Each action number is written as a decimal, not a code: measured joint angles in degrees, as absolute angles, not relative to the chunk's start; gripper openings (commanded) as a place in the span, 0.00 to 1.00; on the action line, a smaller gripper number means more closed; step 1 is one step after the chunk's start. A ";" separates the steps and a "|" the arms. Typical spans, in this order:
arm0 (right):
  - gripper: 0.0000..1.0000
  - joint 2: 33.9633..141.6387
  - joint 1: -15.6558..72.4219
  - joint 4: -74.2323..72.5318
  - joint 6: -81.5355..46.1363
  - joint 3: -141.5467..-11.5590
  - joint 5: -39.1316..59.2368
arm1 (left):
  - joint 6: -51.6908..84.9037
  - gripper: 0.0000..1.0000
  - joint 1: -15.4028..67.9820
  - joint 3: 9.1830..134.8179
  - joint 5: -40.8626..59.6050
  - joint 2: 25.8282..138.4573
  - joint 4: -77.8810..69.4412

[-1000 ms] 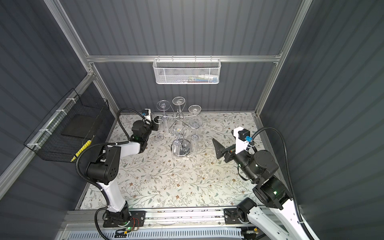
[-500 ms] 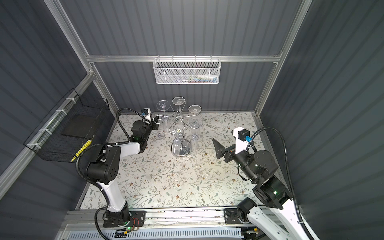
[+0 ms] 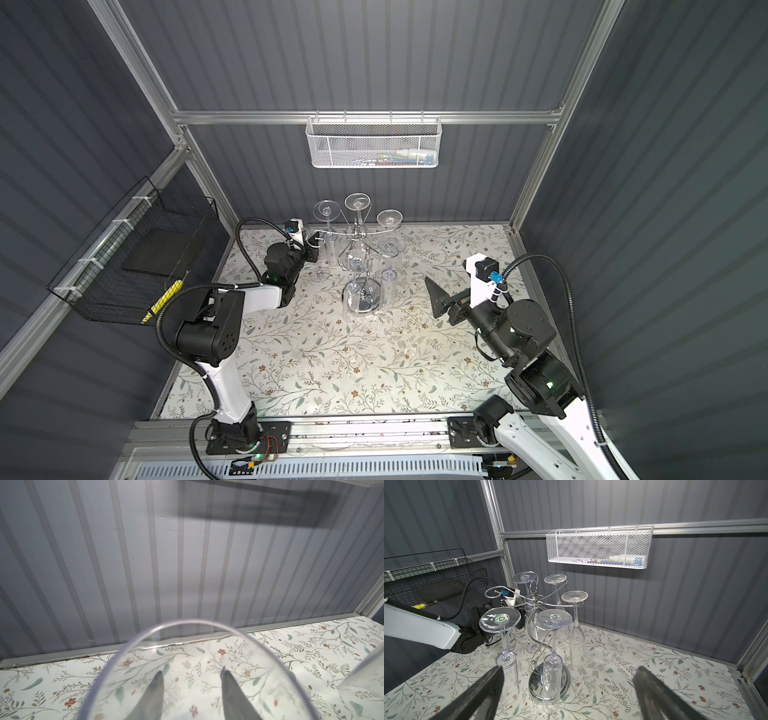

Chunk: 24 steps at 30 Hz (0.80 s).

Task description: Take the wine glass off the wine glass rack

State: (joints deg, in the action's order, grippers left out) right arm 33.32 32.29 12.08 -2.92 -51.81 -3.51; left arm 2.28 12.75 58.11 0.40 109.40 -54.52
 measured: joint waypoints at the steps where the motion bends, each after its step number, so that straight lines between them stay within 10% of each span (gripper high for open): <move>1: 0.99 33.32 32.29 12.10 -2.92 -51.81 -3.49 | 2.11 0.34 12.75 58.11 0.51 109.40 -54.59; 9: 0.99 33.32 32.29 12.29 -2.94 -51.79 -3.49 | 0.19 0.39 12.80 57.78 1.48 109.43 -55.13; 24: 0.99 33.32 32.29 12.86 -2.94 -51.79 -3.49 | -1.78 0.79 12.82 57.43 1.54 109.43 -54.85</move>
